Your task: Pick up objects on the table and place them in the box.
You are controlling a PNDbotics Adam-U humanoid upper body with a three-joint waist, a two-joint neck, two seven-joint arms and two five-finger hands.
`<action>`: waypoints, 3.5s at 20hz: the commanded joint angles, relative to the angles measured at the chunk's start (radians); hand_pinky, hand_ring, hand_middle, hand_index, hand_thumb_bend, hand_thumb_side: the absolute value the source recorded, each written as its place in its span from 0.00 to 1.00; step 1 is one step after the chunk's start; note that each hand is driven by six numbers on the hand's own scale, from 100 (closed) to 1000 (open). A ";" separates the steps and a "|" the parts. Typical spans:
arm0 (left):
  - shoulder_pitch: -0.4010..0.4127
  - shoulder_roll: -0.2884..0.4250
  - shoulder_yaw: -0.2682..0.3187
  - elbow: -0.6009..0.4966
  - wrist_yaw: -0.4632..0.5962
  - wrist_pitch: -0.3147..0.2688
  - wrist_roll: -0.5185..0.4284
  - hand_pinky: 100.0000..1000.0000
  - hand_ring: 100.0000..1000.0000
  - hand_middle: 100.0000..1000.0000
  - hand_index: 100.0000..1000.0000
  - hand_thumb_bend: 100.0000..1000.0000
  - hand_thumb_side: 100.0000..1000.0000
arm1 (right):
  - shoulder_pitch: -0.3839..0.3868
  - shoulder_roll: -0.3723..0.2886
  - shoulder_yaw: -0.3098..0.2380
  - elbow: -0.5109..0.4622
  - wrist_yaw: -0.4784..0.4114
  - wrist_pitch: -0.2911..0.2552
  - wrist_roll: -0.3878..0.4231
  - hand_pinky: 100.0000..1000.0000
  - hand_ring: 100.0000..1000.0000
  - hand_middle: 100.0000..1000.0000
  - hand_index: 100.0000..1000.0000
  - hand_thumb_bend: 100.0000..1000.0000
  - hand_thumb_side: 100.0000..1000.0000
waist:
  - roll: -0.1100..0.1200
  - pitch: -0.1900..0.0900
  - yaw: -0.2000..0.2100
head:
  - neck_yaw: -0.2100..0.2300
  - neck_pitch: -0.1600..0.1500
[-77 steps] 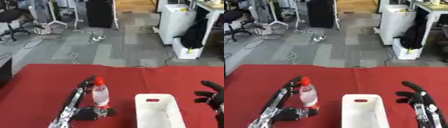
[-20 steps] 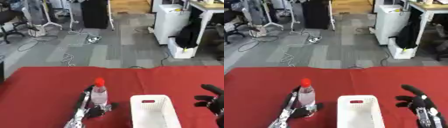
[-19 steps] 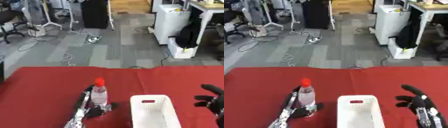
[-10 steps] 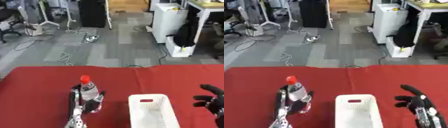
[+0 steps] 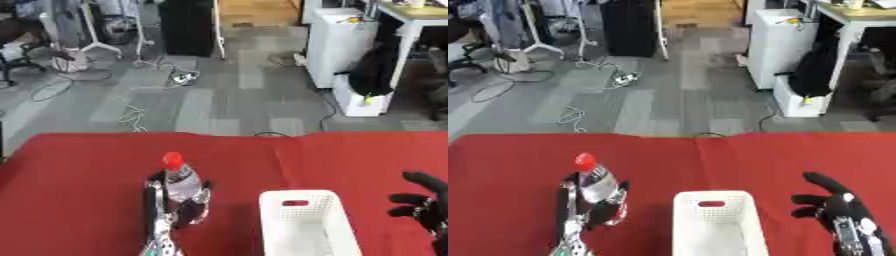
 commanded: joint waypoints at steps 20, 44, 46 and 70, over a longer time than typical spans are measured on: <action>-0.144 0.156 -0.158 -0.456 0.389 0.218 -0.310 0.00 0.00 0.00 0.06 0.30 0.00 | 0.046 -0.061 -0.065 0.009 0.046 -0.013 -0.062 0.56 0.64 0.80 0.84 0.00 0.81 | 0.042 -0.078 -0.011 | -0.020 0.024; -0.077 0.043 -0.267 -0.331 0.206 0.118 -0.294 0.00 0.00 0.00 0.07 0.18 0.00 | 0.056 -0.058 -0.082 0.009 0.065 -0.010 -0.078 0.56 0.64 0.80 0.84 0.00 0.81 | 0.059 -0.058 -0.080 | -0.008 0.026; -0.075 0.041 -0.274 -0.318 0.163 0.100 -0.299 0.00 0.00 0.00 0.08 0.07 0.00 | 0.057 -0.058 -0.083 0.010 0.067 -0.009 -0.080 0.56 0.65 0.79 0.84 0.00 0.81 | 0.059 -0.058 -0.082 | -0.006 0.024; -0.074 0.038 -0.288 -0.290 -0.025 -0.063 -0.493 0.87 0.95 0.91 0.98 0.79 0.86 | 0.060 -0.054 -0.081 0.015 0.069 -0.011 -0.082 0.56 0.65 0.79 0.84 0.00 0.76 | 0.060 -0.062 -0.072 | 0.007 0.013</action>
